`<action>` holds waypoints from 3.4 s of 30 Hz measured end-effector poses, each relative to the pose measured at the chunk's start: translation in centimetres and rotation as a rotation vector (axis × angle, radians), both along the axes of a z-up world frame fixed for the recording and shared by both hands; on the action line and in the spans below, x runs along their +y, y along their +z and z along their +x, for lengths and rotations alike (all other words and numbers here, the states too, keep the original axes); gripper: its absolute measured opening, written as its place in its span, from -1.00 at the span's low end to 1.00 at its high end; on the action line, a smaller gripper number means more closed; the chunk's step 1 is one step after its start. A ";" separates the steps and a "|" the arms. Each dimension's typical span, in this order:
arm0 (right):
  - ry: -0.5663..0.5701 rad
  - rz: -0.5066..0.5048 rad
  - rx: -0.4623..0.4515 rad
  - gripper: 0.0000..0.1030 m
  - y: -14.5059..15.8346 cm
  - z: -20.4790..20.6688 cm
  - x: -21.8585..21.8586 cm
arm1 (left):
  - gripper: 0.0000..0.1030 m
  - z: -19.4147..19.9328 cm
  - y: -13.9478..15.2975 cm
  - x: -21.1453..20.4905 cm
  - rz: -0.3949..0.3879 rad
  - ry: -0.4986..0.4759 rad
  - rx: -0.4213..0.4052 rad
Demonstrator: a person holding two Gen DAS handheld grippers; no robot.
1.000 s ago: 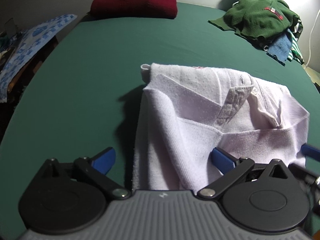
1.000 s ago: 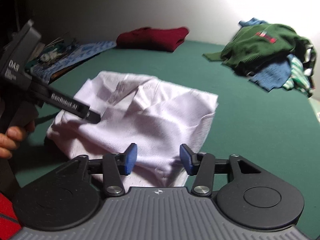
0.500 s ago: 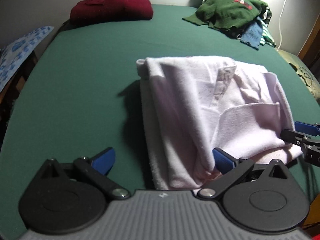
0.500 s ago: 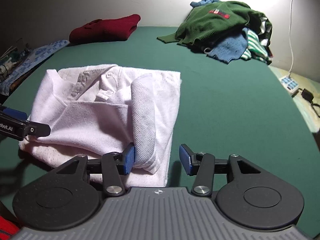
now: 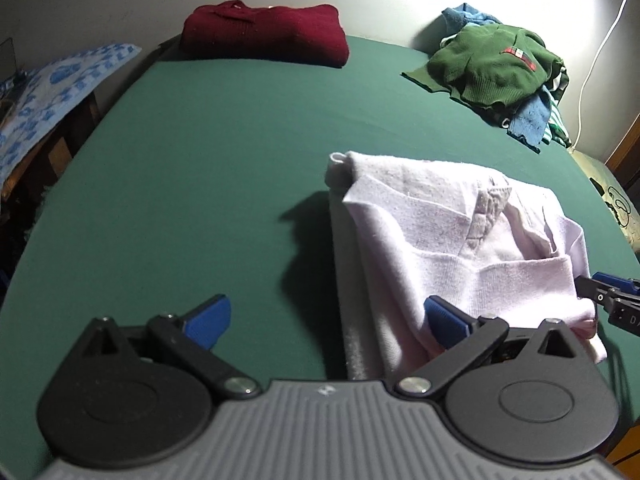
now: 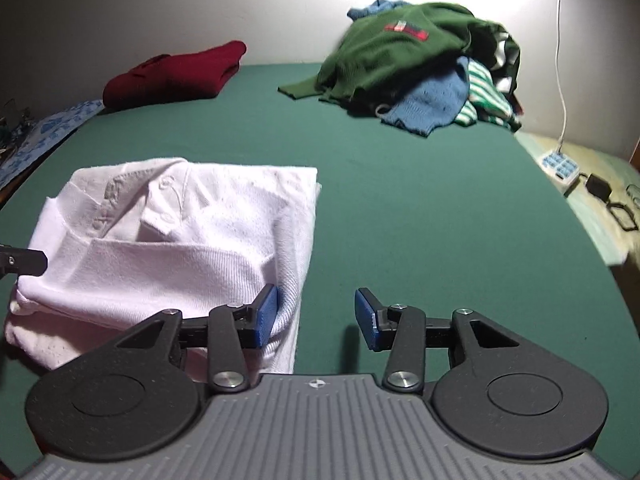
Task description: Fold clothes
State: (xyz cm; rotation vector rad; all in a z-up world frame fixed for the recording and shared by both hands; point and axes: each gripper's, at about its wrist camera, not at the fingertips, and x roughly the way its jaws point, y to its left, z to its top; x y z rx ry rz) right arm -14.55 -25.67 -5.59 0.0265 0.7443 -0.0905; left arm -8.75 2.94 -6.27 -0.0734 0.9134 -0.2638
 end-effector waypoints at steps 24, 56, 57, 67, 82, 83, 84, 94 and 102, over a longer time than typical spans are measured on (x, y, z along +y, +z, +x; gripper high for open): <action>0.080 0.173 -0.039 -0.17 2.0 1.7 -3.8 | 0.98 1.3 1.9 -0.6 0.061 0.028 -0.021; 0.119 0.394 0.151 0.12 0.1 2.7 -3.4 | 0.96 2.9 0.2 -1.6 -0.170 -0.157 0.137; 0.118 0.399 0.152 0.12 0.0 2.7 -3.4 | 0.96 3.0 0.2 -1.7 -0.170 -0.163 0.139; 0.126 0.389 0.158 0.12 0.1 3.0 -3.1 | 0.96 3.6 0.1 -2.1 -0.193 -0.223 0.143; 0.127 0.370 0.136 0.02 0.0 3.4 -2.6 | 0.91 4.0 0.1 -2.4 -0.223 -0.168 0.120; 0.129 0.365 0.137 0.02 0.0 3.4 -2.6 | 0.89 4.0 0.1 -2.3 -0.221 -0.168 0.116; 0.132 0.360 0.138 0.02 0.0 3.4 -2.5 | 0.85 3.9 0.2 -2.2 -0.219 -0.168 0.111; 0.151 0.328 0.155 0.05 0.1 3.5 -2.1 | 0.26 4.0 0.2 -1.3 -0.245 -0.149 0.104; 0.158 0.334 0.153 0.08 0.1 3.3 -2.1 | 0.28 4.1 0.0 -0.7 -0.290 -0.146 0.110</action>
